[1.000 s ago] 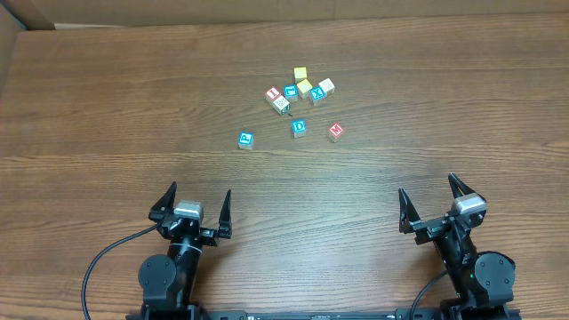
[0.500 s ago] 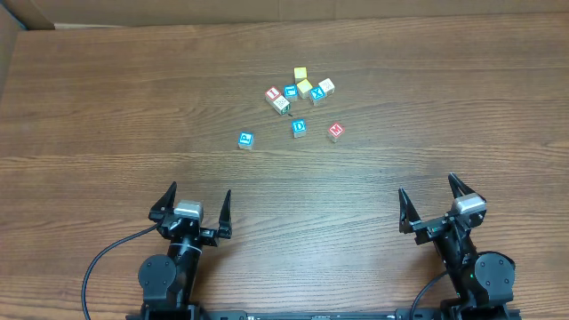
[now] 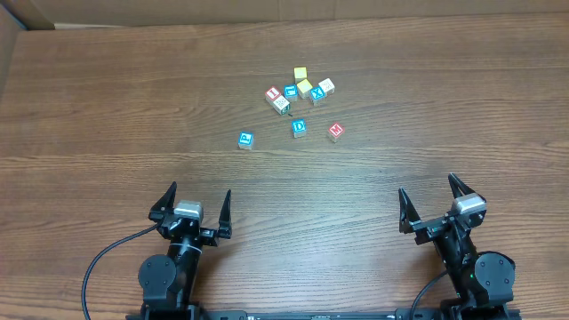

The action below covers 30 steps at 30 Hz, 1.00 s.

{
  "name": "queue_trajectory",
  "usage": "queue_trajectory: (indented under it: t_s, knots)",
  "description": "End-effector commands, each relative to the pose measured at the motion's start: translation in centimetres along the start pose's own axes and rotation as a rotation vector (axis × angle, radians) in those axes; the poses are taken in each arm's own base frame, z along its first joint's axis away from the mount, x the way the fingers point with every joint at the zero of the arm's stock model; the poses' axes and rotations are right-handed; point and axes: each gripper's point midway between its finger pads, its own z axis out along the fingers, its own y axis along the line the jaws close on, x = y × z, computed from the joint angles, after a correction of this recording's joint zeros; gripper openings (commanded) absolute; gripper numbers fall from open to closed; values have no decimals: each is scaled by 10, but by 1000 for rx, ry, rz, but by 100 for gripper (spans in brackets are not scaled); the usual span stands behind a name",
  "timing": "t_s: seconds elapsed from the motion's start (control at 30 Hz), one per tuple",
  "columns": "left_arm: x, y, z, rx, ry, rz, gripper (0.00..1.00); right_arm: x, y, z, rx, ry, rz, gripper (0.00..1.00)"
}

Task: Flip 4 blocks

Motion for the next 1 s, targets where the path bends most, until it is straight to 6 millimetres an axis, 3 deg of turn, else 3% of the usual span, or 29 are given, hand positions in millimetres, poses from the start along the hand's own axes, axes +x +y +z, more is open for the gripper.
queue_trajectory:
  t_s: [0.0,0.7,0.83,0.97]
  knots:
    - [3,0,0,1,9,21,100,4,0,1,2,9,-3,100]
    - [3,0,0,1,9,21,100,4,-1,1,5,8,-3,100]
    - [3,0,0,1,8,21,100,5,-20,0,118,11,-33,100]
    - [3,0,0,1,8,21,100,6,-21,-1,122,14,-32,100]
